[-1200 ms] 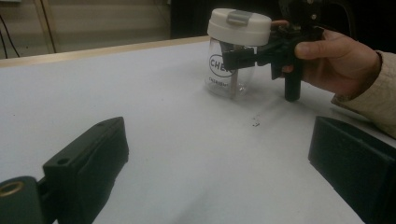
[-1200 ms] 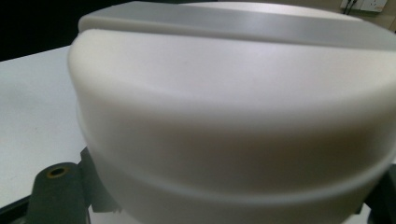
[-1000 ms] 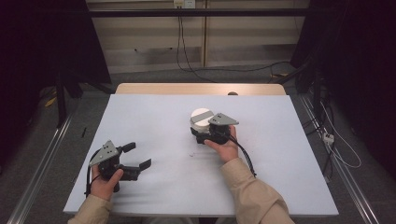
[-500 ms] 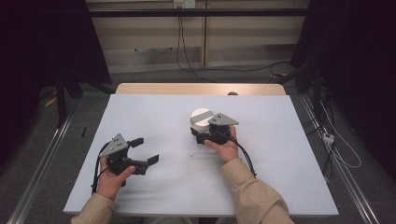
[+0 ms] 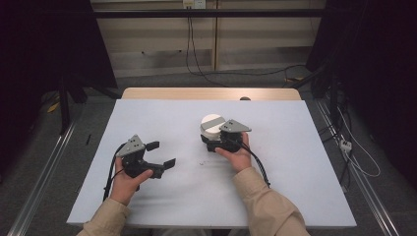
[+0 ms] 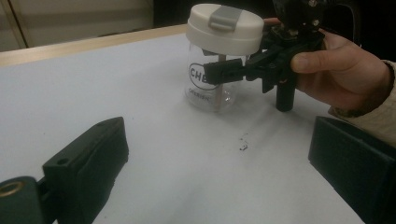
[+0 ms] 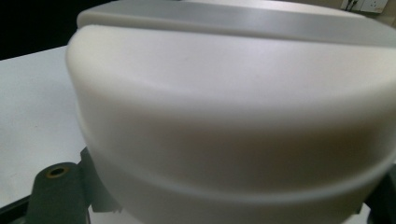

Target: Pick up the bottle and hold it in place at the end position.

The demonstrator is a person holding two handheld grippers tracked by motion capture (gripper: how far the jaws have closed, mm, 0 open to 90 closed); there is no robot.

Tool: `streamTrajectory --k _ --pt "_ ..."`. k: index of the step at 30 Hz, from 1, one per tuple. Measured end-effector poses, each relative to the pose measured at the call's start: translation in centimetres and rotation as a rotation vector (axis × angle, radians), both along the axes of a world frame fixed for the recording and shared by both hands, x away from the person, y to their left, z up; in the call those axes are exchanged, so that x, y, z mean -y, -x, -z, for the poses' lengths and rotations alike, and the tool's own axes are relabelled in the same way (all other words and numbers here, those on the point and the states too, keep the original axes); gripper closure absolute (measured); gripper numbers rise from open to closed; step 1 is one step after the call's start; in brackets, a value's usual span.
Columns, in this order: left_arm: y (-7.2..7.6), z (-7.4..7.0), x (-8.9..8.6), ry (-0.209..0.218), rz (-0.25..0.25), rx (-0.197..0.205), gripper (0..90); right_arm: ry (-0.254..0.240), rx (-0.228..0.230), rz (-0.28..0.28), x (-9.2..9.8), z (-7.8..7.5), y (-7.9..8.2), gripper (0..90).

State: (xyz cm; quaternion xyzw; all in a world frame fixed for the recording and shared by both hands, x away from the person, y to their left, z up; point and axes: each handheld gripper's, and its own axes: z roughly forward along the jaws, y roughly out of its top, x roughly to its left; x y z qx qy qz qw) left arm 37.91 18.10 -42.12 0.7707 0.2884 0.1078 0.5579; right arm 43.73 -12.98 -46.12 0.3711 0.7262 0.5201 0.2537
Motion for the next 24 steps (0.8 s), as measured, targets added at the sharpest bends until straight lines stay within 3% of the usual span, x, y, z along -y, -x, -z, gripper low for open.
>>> streamTrajectory --k 24 --pt "-2.0 -1.2 3.2 0.006 0.025 -0.01 13.8 0.002 0.002 -0.004 0.0 0.1 0.0 18.7"
